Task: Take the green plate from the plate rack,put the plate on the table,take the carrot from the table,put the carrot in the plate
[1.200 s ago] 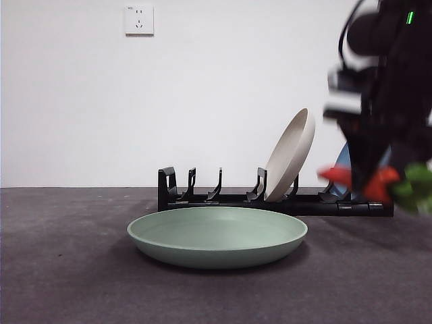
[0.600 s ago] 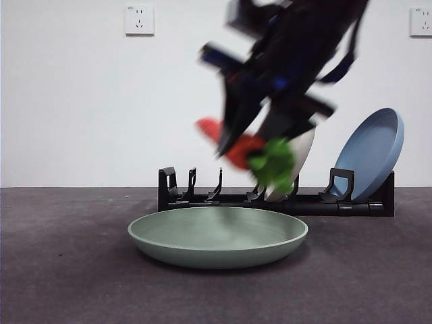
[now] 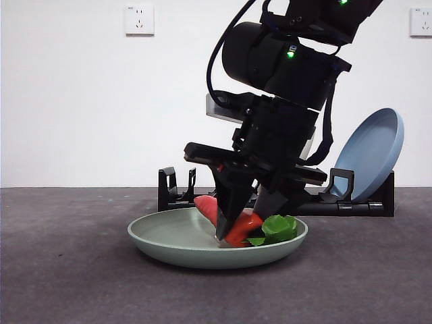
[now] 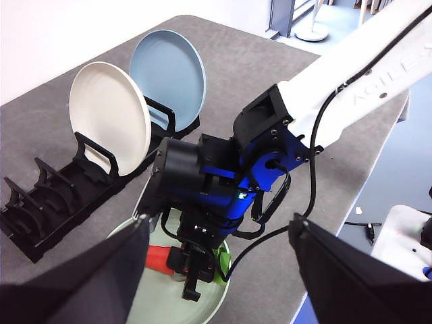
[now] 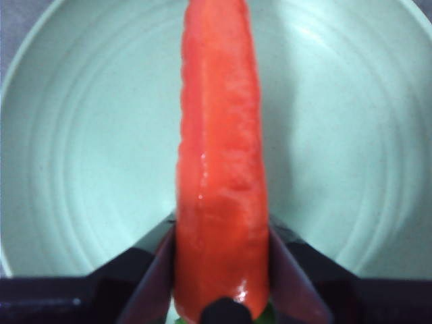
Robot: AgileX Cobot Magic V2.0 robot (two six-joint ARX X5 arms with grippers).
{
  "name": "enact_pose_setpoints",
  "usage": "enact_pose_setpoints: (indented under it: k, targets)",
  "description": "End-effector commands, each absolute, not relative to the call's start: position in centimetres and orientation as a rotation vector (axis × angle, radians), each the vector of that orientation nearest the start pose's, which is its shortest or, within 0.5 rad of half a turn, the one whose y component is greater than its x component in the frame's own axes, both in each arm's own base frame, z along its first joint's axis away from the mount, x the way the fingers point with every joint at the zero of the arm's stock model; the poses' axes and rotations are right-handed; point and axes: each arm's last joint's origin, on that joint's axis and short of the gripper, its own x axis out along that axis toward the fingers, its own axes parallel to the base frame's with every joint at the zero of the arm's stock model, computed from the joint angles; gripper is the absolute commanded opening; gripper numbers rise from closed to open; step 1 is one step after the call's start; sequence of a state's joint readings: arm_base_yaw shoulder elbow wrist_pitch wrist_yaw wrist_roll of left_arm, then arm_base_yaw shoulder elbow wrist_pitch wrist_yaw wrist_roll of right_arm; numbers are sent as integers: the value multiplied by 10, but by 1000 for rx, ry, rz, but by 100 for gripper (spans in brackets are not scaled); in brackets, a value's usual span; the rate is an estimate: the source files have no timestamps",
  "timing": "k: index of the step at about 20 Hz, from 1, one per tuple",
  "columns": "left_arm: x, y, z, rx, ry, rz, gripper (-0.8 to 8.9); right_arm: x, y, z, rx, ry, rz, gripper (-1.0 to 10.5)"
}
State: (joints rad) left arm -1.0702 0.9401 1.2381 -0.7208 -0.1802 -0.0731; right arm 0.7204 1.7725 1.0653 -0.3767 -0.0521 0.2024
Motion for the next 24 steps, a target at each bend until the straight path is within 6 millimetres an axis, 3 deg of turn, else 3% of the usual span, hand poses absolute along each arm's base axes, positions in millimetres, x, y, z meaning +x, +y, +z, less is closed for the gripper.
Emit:
enact_pose_setpoints:
  k: [1, 2, 7, 9, 12, 18, 24]
  targets:
    - [85, -146, 404, 187, 399, -862, 355, 257, 228, 158, -192, 1126, 571, 543]
    - [85, -146, 404, 190, 403, -861, 355, 256, 228, 158, -196, 1130, 568, 609]
    - [84, -145, 402, 204, 422, -858, 355, 255, 227, 161, -192, 1130, 567, 603]
    - [84, -144, 401, 209, 429, -857, 355, 251, 223, 175, -188, 1117, 570, 603]
    - [84, -144, 401, 210, 429, -857, 355, 236, 210, 215, -164, 1057, 587, 603]
    - [84, -143, 399, 227, 453, -855, 354, 173, 154, 301, -123, 955, 621, 598]
    - [82, -140, 393, 270, 512, -848, 346, 102, 92, 334, -116, 965, 615, 594]
